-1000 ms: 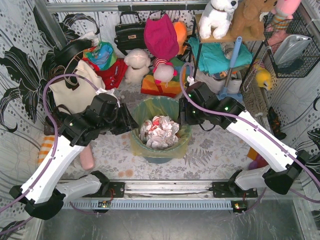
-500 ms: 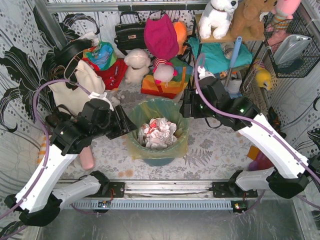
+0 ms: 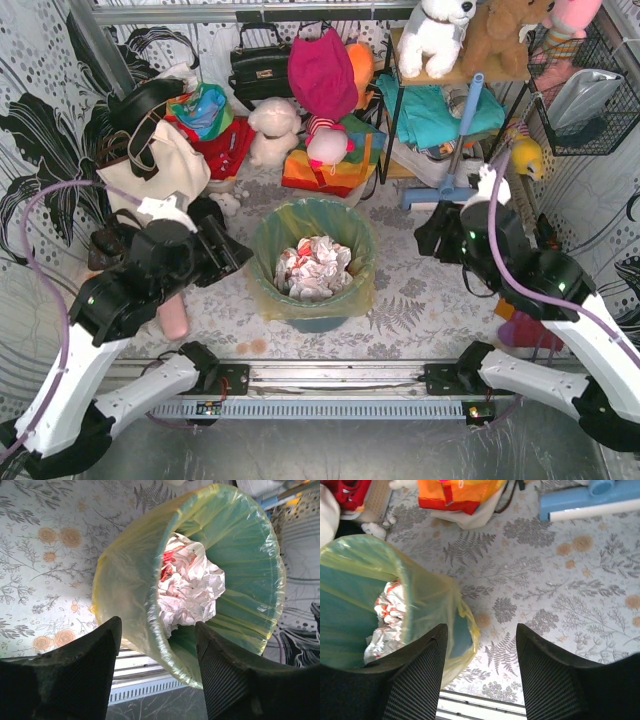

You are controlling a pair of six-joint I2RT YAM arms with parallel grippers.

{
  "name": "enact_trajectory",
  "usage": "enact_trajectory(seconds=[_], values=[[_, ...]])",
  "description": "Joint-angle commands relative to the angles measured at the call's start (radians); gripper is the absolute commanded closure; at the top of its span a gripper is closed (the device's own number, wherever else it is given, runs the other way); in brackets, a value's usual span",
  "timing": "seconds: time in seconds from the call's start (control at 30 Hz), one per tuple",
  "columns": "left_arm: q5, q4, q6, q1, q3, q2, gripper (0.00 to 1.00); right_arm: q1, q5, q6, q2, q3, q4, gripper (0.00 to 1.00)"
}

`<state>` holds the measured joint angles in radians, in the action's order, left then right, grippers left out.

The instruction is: Tie the trash bag

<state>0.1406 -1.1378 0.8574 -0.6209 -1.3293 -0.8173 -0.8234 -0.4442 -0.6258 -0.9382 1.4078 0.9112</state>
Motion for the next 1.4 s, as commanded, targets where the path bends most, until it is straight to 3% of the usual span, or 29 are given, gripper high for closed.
enact_trajectory(seconds=[0.0,0.17,0.33,0.53,0.8,1.0,1.37], values=[[0.122,0.038,0.055,0.000,0.061,0.084,0.30,-0.005,-0.053,-0.108,0.093,-0.151,-0.032,0.44],[0.209,0.097,0.101,0.000,0.210,0.194,0.30,-0.005,0.086,-0.197,0.155,-0.381,-0.145,0.43],[0.262,0.186,0.145,0.000,0.415,0.324,0.30,-0.005,0.250,-0.293,0.184,-0.629,-0.348,0.42],[0.274,0.250,0.210,0.000,0.589,0.442,0.30,-0.004,0.344,-0.361,0.192,-0.827,-0.601,0.45],[0.244,0.282,0.242,0.000,0.676,0.455,0.30,-0.003,0.435,-0.371,0.053,-0.885,-0.785,0.48],[0.196,0.353,0.231,0.000,0.738,0.453,0.31,-0.003,0.420,-0.364,-0.021,-0.870,-0.765,0.54],[0.155,0.435,0.195,0.000,0.777,0.366,0.33,-0.003,0.326,-0.357,0.064,-0.955,-0.769,0.61]])
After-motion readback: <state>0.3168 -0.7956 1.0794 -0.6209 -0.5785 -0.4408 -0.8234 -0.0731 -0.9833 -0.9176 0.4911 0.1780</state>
